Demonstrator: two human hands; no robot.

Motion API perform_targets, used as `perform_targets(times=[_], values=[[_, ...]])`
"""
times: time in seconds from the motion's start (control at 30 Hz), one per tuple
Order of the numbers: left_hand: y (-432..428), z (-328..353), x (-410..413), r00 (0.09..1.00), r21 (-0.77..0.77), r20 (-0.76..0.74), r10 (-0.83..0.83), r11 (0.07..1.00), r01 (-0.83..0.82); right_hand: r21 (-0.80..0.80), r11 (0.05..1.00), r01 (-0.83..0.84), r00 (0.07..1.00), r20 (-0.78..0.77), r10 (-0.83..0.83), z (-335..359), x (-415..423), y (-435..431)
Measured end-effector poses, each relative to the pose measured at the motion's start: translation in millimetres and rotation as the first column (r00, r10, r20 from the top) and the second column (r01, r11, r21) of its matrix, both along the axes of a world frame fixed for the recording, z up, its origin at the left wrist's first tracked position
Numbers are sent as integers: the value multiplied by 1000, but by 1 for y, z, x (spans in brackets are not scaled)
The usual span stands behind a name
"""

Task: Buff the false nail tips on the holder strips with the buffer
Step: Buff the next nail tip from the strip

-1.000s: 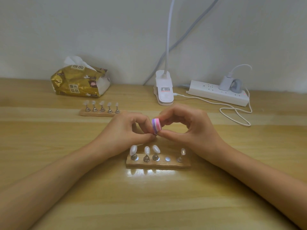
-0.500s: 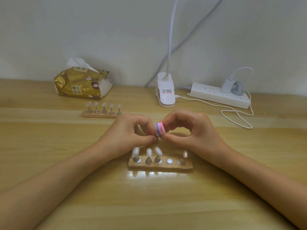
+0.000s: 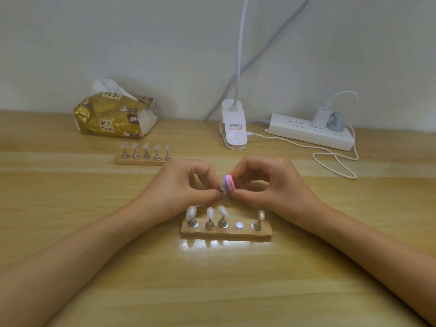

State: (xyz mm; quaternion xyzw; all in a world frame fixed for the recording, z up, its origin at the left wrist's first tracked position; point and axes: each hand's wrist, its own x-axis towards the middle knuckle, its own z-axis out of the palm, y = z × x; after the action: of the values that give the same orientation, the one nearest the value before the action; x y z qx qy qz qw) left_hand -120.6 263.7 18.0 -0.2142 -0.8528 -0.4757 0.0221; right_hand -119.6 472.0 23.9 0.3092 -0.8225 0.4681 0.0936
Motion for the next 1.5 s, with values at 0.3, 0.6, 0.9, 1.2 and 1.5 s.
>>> perform_targets(times=[0.3,0.6,0.9,1.2,1.5], values=[[0,0,0,1000,2,-12,0,1000,0,-34,999,12,1000,-2,-12,0,-3,-1],[-1,0,-1,1000,5,-11,-9,1000,9,-13,1000,-14,1000,-7,13,0,-5,-1],[0,0,0,1000,10,-5,-6,1000,6,30,999,-39,999,12,39,0,-7,1],[1,-1,0,1000,25,6,-20,999,20,53,997,-61,988,-140,68,-1,-6,0],[1,0,0,1000,14,2,-1,1000,1,95,993,-66,981,-176,82,-2,-6,5]])
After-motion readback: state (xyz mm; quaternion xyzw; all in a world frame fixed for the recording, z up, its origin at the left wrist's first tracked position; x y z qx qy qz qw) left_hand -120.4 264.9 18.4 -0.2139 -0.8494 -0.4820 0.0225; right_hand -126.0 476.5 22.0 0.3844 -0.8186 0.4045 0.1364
